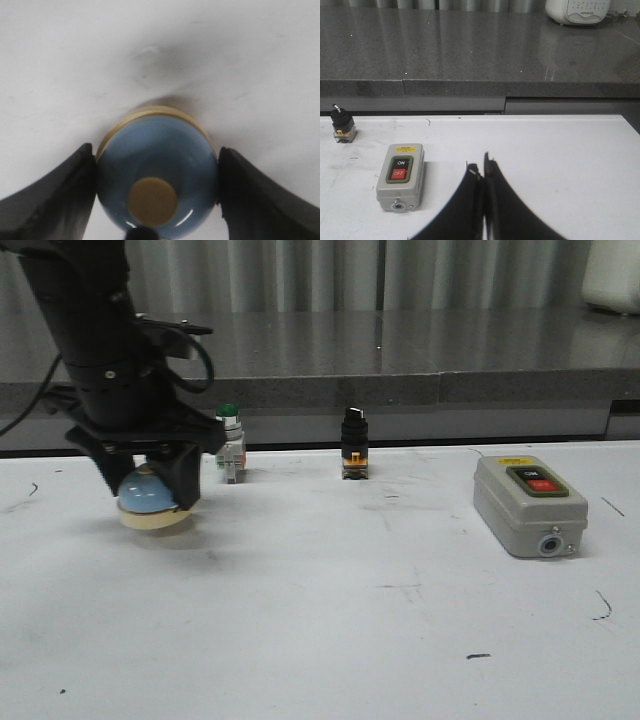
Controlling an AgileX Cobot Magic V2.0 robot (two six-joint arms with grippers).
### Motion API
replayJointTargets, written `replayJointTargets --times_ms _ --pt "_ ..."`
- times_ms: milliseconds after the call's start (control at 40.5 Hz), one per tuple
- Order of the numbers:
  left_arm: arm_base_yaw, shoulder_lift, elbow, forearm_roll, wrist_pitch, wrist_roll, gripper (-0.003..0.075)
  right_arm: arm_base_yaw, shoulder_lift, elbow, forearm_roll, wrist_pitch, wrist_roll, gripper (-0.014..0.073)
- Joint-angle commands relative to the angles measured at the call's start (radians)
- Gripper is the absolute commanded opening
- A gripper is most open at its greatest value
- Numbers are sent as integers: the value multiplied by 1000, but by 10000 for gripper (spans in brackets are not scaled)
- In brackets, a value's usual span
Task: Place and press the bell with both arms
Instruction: 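Carry the bell with the left gripper toward the table center and set it down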
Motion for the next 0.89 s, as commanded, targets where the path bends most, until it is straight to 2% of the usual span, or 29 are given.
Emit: replayJointTargets --times_ms 0,271,666,740,864 --pt "-62 -51 -55 -8 -8 3 190 -5 16 -37 -6 -76 -3 -67" --pt "-165 16 -175 -16 49 3 190 -5 16 -37 -6 -76 -3 -67" --pt "-179 117 -231 -34 47 7 206 -5 16 -37 -6 -75 -3 -67" --pt "-179 121 -231 -37 35 7 267 -5 16 -37 -6 -75 -3 -67" --pt "-179 121 -231 -59 11 7 469 -5 16 -37 -6 -75 -3 -67"
